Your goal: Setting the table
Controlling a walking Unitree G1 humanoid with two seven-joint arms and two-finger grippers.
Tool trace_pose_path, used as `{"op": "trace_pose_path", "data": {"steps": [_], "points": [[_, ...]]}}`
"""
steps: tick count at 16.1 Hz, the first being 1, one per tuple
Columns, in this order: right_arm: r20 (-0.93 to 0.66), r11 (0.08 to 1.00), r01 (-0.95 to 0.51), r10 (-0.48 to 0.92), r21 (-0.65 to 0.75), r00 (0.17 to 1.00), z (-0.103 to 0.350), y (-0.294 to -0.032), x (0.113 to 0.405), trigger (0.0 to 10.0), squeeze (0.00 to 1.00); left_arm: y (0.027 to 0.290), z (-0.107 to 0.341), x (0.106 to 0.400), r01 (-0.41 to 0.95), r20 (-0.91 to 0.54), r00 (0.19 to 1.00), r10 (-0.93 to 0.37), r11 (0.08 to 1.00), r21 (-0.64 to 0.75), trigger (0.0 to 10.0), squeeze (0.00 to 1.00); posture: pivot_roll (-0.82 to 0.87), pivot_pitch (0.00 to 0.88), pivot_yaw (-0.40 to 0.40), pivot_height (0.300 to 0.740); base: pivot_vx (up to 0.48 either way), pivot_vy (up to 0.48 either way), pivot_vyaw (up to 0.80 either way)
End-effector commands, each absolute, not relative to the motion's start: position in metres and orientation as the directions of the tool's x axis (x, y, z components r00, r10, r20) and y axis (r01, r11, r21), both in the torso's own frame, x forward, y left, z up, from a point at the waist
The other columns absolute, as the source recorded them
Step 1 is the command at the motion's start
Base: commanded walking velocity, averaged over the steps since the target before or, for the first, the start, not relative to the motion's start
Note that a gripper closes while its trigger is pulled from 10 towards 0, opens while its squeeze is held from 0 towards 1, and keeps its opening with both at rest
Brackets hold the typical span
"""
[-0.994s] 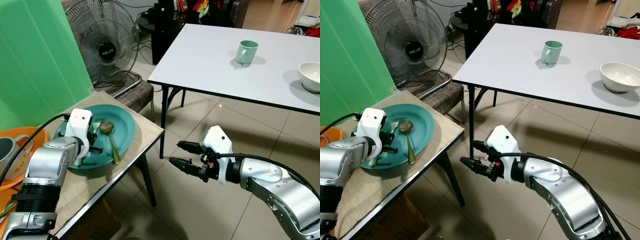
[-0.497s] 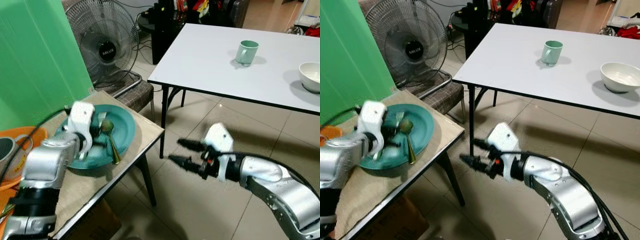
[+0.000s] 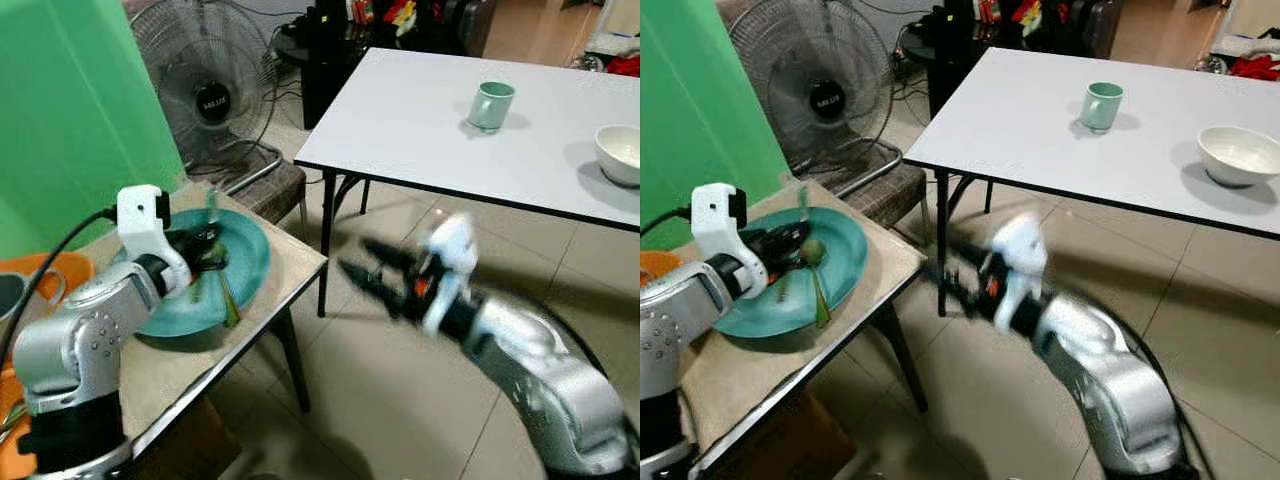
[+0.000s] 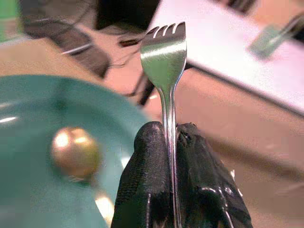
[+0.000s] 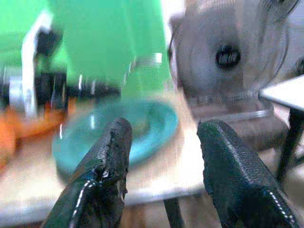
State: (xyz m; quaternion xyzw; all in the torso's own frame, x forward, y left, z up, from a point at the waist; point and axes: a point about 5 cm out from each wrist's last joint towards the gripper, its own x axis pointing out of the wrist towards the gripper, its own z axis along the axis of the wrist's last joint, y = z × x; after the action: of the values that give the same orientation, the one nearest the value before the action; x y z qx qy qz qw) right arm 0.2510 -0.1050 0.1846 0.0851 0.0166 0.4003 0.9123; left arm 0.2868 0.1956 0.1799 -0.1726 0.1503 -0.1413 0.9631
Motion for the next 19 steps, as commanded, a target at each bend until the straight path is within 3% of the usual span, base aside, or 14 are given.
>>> {"op": "trace_pose_path", "data": {"steps": [1,4,7,14,16,17,19], "points": [[0.097,0.644,-0.722,0.726,0.251,0.681,0.192,-0.109,0.256,10.0,1.00,0.190,0.197,0.287,0.289,-0.162,0.912,-0.377,0.871,-0.396,0.0,0.00,-0.03,0.000,0.048,0.740,0.000,0.000,0.00],[0.219,0.536,-0.739,0.728,0.408,0.649,0.206,-0.111,0.266,10.0,1.00,0.168,0.202,0.285,0.420,-0.121,0.855,-0.504,0.811,-0.407,0.0,0.00,-0.03,0.000,0.030,0.740,0.000,0.000,0.00],[0.279,0.412,-0.775,0.766,0.479,0.579,0.218,-0.109,0.272,10.0,1.00,0.151,0.216,0.280,0.547,-0.030,0.780,-0.625,0.703,-0.454,0.0,0.00,-0.04,0.005,0.018,0.740,0.000,0.000,0.00],[0.282,0.326,-0.794,0.810,0.513,0.514,0.228,-0.115,0.280,10.0,1.00,0.128,0.227,0.269,0.711,0.048,0.615,-0.787,0.528,-0.465,0.0,0.00,-0.05,0.000,0.032,0.740,0.000,0.000,0.00],[0.315,0.244,-0.798,0.825,0.551,0.470,0.233,-0.113,0.279,10.0,1.00,0.123,0.231,0.265,0.752,0.080,0.560,-0.824,0.466,-0.466,0.0,0.00,-0.05,0.000,0.028,0.740,0.000,0.000,0.00],[0.318,0.224,-0.789,0.826,0.572,0.466,0.234,-0.112,0.280,10.0,0.00,0.121,0.233,0.263,0.771,0.095,0.535,-0.839,0.439,-0.461,0.0,0.00,-0.05,0.000,0.027,0.740,0.000,0.000,0.00],[0.331,0.189,-0.755,0.813,0.628,0.479,0.234,-0.110,0.282,10.0,0.00,0.118,0.234,0.257,0.804,0.102,0.490,-0.866,0.403,-0.438,0.0,0.00,-0.05,0.000,0.026,0.740,0.000,0.000,0.00]]}}
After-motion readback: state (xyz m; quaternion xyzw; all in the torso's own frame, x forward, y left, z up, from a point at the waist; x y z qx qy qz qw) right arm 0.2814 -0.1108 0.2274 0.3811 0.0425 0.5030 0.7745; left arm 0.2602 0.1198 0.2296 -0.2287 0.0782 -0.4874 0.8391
